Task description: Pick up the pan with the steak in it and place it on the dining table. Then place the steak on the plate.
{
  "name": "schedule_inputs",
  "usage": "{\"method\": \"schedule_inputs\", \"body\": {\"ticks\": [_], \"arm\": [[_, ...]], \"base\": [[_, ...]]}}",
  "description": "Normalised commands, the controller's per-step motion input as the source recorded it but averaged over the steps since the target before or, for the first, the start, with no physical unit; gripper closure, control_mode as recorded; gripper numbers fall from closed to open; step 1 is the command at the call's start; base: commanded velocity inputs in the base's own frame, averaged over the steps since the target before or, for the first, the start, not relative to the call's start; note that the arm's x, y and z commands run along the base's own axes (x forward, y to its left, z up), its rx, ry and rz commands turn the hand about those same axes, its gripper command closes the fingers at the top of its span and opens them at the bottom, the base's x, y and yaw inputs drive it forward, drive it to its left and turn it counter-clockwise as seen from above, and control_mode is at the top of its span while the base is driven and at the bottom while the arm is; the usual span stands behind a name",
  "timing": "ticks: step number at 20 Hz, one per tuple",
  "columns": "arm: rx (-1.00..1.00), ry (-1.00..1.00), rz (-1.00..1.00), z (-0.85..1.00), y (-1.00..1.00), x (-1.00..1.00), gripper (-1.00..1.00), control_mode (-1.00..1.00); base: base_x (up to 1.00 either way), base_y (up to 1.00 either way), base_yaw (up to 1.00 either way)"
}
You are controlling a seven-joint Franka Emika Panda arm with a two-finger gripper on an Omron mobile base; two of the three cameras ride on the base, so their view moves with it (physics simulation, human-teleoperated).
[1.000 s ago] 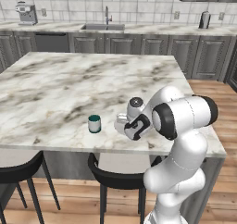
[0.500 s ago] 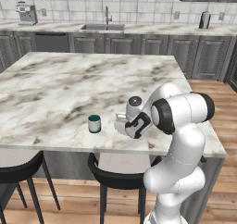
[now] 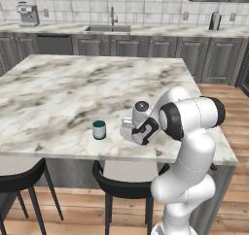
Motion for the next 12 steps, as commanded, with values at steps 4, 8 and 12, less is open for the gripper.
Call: {"method": "schedule_inputs", "body": {"ticks": [4, 8, 12], "arm": [[0.06, -0.03, 0.0, 0.12, -0.06, 0.06, -1.0, -1.0], [0.06, 0.0, 0.0, 0.16, -0.04, 0.08, -1.0, -1.0], [0.04, 0.0, 0.0, 0.28, -0.01, 0.03, -1.0, -1.0]], "base": [[0.0, 0.0, 0.0], [0.0, 0.0, 0.0], [0.0, 0.0, 0.0]]}}
